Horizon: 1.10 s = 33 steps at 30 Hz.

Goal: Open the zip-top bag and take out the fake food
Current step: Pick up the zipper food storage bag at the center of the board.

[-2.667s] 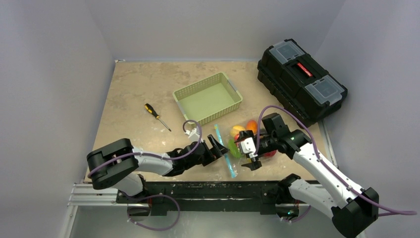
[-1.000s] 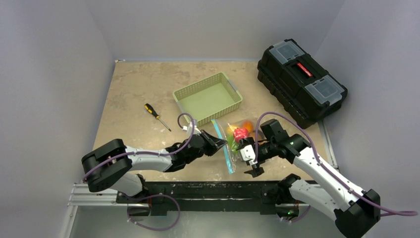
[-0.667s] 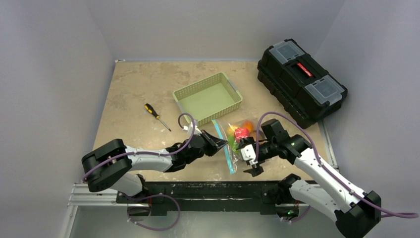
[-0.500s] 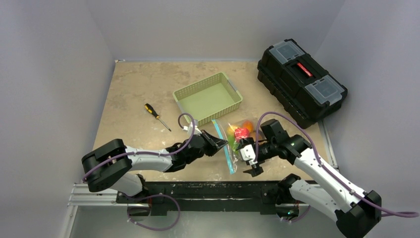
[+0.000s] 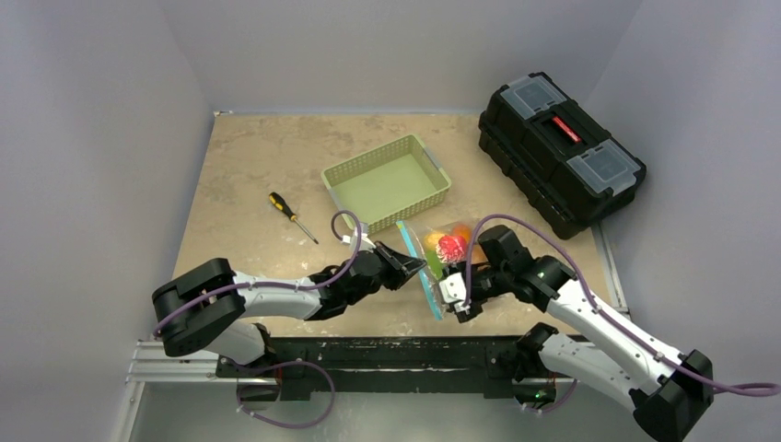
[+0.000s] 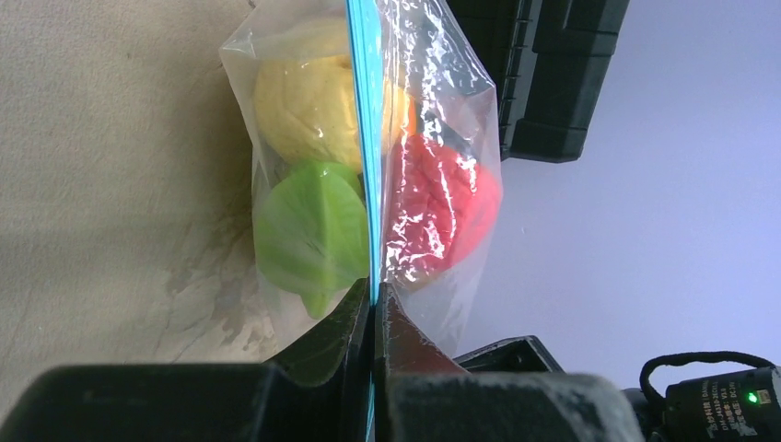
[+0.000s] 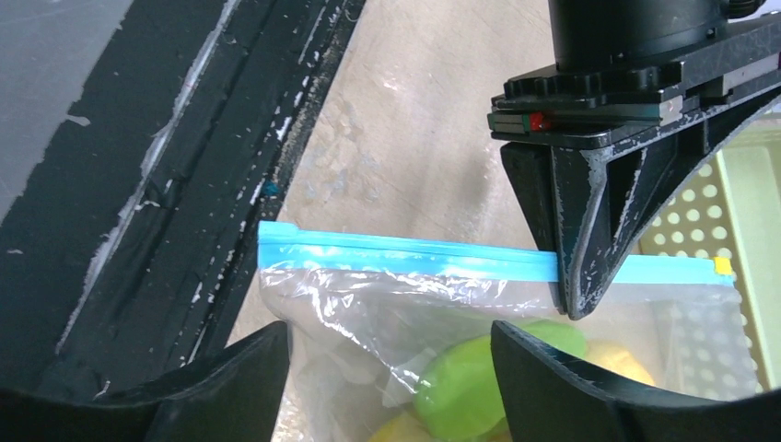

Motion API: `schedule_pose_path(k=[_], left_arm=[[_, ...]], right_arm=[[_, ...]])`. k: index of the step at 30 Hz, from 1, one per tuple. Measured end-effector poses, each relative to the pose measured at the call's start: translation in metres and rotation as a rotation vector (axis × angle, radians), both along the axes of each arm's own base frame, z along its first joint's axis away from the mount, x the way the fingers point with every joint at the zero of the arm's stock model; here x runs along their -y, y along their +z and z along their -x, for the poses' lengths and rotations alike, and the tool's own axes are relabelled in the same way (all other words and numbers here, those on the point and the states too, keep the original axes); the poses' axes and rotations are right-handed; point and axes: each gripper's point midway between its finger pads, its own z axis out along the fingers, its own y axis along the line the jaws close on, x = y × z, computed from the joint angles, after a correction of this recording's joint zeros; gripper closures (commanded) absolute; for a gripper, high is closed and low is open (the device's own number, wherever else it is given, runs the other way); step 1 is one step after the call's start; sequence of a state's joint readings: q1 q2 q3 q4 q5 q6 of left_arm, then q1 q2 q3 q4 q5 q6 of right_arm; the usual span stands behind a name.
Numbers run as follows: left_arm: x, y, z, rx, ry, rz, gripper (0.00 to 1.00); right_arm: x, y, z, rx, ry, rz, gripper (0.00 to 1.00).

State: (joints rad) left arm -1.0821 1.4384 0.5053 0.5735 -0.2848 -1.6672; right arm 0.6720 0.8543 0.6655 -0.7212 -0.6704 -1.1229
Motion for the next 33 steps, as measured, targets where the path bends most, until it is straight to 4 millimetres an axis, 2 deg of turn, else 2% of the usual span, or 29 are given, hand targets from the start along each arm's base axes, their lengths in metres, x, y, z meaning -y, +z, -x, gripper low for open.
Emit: schedule_pose_path(k=[3,6,14,18,28,33], left_arm=[[0.0,0.0,0.0,0.0,0.0,0.001,1.0],[0.0,0.0,0.0,0.001,-0.001,0.001,1.0],[0.002,0.0,0.003,0.01,-0.016,-0.007,1.0],[-0.001,0.007,0.004,0.047,-0.029,-0.024,1.0],[-0.02,0.059,0.01,0.186,-0.006,-0.024,1.0],[-0.021,0.07,0.01,0.221,0.004,-0.046,1.0]], right_arm=[[0.003,-0.005,0.001,-0.005,-0.013,0.009,0.69],[0.004,-0.005,0.0,0.001,-0.026,0.014,1.0],[0.005,0.001,-0.002,-0.022,-0.087,0.004,1.0],[0.007,0.015,-0.009,-0.01,-0.145,-0.018,1.0],[0.007,0.068,-0.043,0.003,-0.3,-0.098,1.0],[0.008,0.073,-0.063,-0.03,-0.38,-0.117,1.0]])
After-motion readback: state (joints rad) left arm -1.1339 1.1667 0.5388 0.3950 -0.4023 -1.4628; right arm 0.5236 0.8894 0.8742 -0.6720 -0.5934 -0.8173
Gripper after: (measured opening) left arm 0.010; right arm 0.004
